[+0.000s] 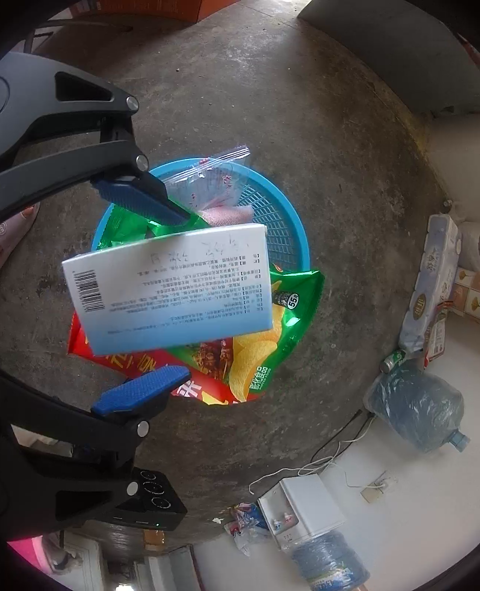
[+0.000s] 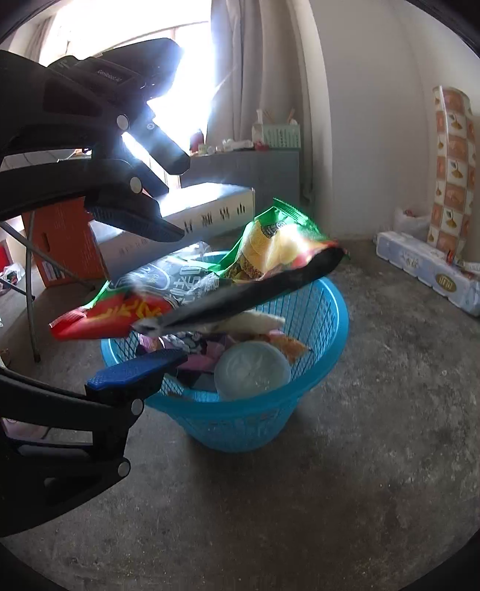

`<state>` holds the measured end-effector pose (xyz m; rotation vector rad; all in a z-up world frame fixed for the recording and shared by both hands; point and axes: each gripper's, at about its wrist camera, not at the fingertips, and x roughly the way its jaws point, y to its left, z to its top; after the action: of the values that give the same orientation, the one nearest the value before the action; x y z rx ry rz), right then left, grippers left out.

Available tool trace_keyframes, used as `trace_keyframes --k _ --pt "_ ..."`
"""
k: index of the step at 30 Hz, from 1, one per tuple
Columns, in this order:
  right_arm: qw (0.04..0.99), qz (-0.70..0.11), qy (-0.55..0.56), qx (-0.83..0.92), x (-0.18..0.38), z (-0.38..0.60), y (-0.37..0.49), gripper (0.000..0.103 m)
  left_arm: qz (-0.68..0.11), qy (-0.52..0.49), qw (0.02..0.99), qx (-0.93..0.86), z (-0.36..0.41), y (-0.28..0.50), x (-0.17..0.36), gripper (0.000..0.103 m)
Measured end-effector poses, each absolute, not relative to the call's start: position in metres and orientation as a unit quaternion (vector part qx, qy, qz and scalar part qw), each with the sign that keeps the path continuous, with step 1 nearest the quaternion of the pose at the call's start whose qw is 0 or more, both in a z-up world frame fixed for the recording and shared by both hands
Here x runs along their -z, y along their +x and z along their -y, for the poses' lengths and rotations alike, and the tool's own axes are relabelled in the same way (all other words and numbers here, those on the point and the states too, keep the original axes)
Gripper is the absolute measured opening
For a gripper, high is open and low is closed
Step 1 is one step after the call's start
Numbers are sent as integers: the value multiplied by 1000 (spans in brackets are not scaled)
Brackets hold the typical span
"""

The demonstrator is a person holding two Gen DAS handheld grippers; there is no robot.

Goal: Collect trash
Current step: 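Open both tools to drop the box and chip bag into the wastebasket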

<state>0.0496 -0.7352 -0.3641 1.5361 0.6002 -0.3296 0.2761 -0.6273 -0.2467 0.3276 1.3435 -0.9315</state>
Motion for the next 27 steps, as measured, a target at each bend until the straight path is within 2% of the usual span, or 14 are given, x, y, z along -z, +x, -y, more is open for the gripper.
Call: trace_keyframes --k 4,9,13,19,24,27 --pt "670 -248 683 152 368 730 32 59 -633 99 660 393 625 287 275 74" --pt "682 -232 668 187 354 728 11 59 -607 101 674 408 619 289 251 74" --pt "709 -214 641 202 321 716 -6 59 -569 95 692 434 600 289 190 74" --pt "803 -210 520 200 217 666 -26 59 -493 69 711 496 522 265 70 74" --pt "886 -221 352 204 118 599 -24 75 -432 49 744 507 428 220 -7 85" --pt "924 -203 244 211 60 544 -27 93 -412 28 776 478 367 192 -38 90"
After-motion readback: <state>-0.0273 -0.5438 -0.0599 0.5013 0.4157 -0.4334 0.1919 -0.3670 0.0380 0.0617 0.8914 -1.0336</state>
